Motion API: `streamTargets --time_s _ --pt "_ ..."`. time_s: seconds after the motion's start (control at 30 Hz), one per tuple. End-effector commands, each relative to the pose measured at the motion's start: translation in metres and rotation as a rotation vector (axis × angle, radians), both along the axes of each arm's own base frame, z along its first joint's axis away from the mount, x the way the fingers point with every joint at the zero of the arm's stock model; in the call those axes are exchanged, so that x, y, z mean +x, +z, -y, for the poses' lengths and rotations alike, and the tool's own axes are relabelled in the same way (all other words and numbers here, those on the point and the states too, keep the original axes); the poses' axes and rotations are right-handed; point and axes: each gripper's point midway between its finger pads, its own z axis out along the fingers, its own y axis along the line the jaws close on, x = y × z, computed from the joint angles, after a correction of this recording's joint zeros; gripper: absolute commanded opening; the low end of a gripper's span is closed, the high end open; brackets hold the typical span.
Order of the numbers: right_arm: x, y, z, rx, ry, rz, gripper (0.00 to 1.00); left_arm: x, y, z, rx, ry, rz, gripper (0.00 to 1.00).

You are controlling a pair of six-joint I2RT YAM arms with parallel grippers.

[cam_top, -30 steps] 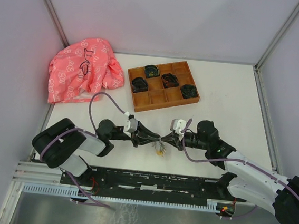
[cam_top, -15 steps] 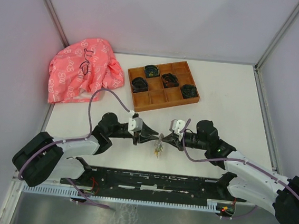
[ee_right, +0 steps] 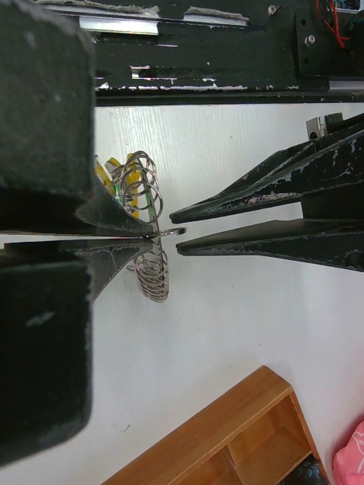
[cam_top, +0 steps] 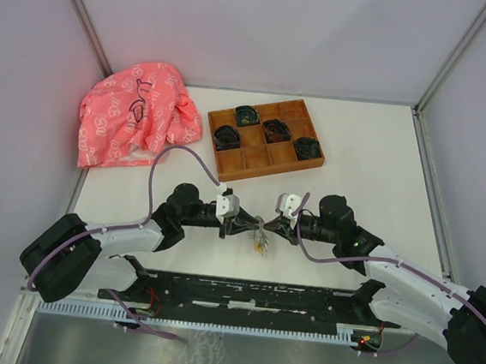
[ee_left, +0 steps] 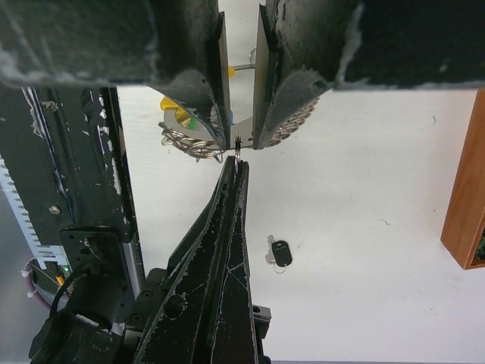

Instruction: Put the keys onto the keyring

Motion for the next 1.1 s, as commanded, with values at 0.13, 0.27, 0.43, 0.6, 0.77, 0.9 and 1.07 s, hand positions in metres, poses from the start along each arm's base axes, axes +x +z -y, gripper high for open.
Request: streamTargets --time_s 0.13,0.27,0.43,0.6,0.77,0.9,1.07 --pt "0.009 0.035 -0.01 0.072 0.008 0.076 0.01 0.01 0.024 0.009 -0.037 0.015 0.098 0.19" --pt "0.009 0.035 -0.01 0.073 0.008 0.076 0.01 0.01 0.023 0.01 -0.031 0.016 0.092 0.17" --pt "0.009 0.036 -0.01 0.077 0.01 0.076 0.01 0.011 0.018 0.011 -0.009 0.021 0.078 0.17" --pt "0.009 0.036 -0.011 0.077 0.01 0.074 0.01 0.013 0.013 0.013 0.013 0.026 0.068 0.17" --pt "0.008 0.034 -0.011 0.075 0.014 0.068 0.01 0.014 0.012 0.014 0.022 0.031 0.065 0.13" --pt "0.009 0.034 -0.011 0.073 0.01 0.066 0.01 0.016 0.012 0.012 0.028 0.045 0.076 0.03" --pt "0.015 0.036 -0.006 0.073 -0.053 0.058 0.14 0.026 0.016 0.002 0.008 0.138 0.124 0.03"
